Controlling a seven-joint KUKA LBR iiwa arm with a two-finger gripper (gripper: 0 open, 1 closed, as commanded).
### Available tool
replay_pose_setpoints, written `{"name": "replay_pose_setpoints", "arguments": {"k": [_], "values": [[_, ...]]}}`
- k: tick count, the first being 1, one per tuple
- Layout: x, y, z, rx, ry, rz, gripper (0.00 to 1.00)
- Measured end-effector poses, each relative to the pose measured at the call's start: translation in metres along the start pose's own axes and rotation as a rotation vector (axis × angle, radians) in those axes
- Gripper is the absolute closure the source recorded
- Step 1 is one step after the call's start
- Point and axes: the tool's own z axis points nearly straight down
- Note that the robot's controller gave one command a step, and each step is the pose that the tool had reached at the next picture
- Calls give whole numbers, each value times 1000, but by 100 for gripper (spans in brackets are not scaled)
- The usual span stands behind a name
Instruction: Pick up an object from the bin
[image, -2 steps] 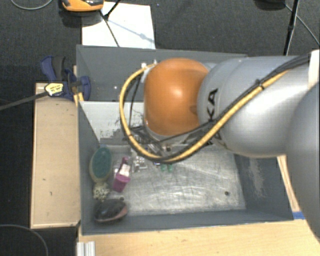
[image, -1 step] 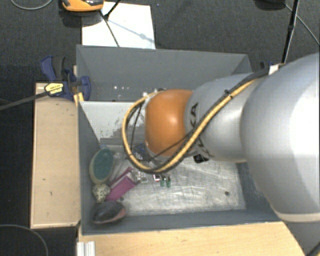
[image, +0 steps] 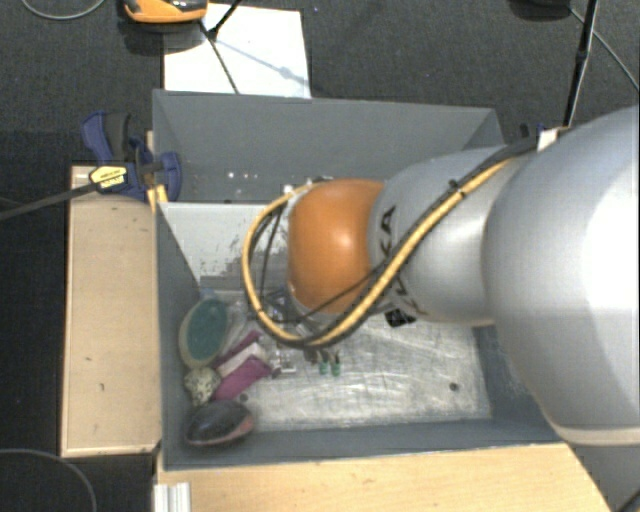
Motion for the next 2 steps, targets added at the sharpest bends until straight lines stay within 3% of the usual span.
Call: {"name": "replay_pose_setpoints", "arguments": {"k": [1, 2], "values": [[-17, -2, 16, 16, -12, -70, 0], [-23, 8, 25, 2, -13, 51, 0]]}}
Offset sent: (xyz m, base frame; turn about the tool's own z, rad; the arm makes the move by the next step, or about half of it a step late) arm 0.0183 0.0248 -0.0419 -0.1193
